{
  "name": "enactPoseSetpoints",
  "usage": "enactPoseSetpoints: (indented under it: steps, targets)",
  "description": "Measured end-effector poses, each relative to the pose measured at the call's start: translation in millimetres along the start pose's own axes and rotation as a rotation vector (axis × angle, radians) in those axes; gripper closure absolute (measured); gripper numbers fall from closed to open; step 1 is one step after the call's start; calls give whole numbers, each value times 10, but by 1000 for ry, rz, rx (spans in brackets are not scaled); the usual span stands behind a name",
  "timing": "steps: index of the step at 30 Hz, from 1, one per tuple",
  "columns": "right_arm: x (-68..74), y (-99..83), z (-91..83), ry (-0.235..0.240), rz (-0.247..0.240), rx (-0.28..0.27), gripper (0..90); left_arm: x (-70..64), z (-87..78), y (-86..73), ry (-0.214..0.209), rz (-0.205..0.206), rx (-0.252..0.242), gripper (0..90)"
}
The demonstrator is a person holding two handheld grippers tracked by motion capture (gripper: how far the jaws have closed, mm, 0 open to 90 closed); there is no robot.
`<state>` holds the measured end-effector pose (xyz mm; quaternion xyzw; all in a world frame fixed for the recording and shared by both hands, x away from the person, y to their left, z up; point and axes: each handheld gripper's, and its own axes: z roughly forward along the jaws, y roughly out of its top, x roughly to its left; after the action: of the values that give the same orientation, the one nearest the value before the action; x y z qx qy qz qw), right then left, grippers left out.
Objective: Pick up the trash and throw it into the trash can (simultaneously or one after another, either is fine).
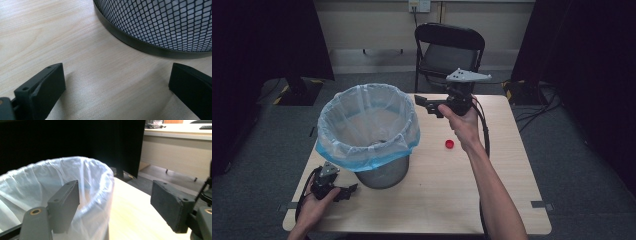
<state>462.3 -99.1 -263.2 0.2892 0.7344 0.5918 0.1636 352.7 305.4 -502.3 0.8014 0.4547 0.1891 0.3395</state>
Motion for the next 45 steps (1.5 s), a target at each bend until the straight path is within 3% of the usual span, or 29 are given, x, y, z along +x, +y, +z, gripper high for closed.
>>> enactPoseSetpoints:
  steps: [14, 23, 34, 45]
  targets:
    - [-231, -356, -138, -57, 29, 68, 208, 0, 0, 0, 0, 0, 1, 1]
    - [-363, -694, -137, -86, 67, 143, 247, 0, 0, 0, 0, 0, 0, 1]
    - [-504, -1134, -137, -113, 124, 224, 231, -1, -1, 0, 2, 1, 1, 1]
    - [-605, -1472, -17, -189, 97, 370, 286, 0, -1, 1, 3, 1, 2, 1]
